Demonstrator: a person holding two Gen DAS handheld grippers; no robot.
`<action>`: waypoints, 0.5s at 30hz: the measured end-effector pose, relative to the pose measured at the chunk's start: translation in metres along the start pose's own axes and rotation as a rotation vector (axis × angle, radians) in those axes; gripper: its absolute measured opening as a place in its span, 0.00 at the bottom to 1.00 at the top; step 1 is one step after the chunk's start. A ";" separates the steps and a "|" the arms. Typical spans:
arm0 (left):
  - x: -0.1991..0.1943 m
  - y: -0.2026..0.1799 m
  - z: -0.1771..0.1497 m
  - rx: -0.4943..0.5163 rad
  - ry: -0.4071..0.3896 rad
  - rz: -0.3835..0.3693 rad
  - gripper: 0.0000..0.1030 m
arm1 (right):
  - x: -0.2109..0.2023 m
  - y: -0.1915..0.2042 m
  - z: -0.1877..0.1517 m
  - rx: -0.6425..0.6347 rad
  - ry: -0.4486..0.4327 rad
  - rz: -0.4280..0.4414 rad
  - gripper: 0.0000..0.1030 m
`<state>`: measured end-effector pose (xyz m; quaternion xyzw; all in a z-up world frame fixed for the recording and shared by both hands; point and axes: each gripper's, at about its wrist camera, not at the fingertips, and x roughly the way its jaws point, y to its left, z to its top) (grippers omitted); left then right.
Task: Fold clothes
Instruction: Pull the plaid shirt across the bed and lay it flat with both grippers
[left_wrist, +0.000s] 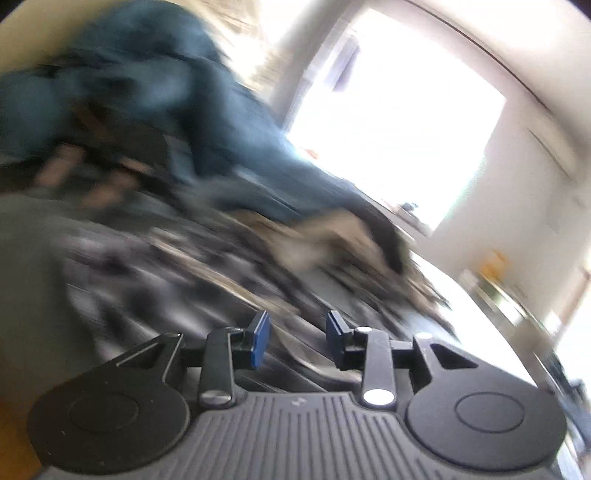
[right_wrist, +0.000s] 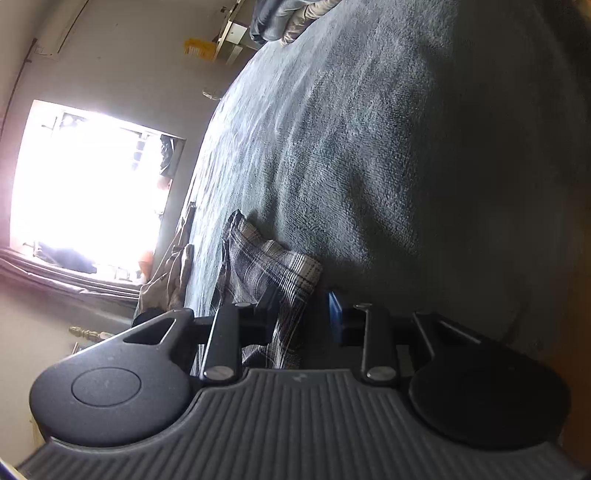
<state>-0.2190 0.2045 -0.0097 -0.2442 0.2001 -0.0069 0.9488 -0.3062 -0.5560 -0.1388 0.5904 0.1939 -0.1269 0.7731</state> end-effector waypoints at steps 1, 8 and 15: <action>0.008 -0.014 -0.009 0.021 0.039 -0.040 0.34 | 0.001 0.000 -0.001 -0.003 -0.001 0.005 0.27; 0.051 -0.073 -0.076 0.104 0.274 -0.130 0.33 | 0.006 0.015 0.001 -0.103 0.002 0.067 0.05; 0.059 -0.088 -0.094 0.139 0.313 -0.078 0.33 | 0.008 0.136 -0.106 -1.106 -0.012 0.073 0.04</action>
